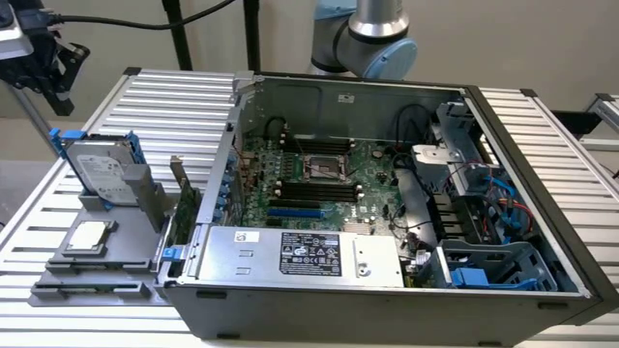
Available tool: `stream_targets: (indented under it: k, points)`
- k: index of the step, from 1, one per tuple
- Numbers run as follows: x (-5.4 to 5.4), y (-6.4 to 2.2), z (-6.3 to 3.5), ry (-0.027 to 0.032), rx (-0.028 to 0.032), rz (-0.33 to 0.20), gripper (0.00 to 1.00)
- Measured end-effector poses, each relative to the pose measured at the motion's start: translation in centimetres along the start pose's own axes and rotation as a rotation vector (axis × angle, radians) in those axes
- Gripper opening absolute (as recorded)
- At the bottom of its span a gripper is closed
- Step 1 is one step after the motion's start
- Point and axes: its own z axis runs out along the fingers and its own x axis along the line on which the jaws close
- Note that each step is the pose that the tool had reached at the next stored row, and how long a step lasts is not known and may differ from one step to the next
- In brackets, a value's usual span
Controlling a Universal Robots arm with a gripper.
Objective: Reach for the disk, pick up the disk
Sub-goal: 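Pick up the disk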
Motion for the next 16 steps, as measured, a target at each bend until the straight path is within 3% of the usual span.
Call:
stream_targets:
  k: [6, 16]
  points:
    - [0.58, 0.12, 0.01, 0.0004, -0.0001, -0.013, 0.11]
    - [0.59, 0.13, 0.00, 0.0073, -0.0002, -0.192, 0.11]
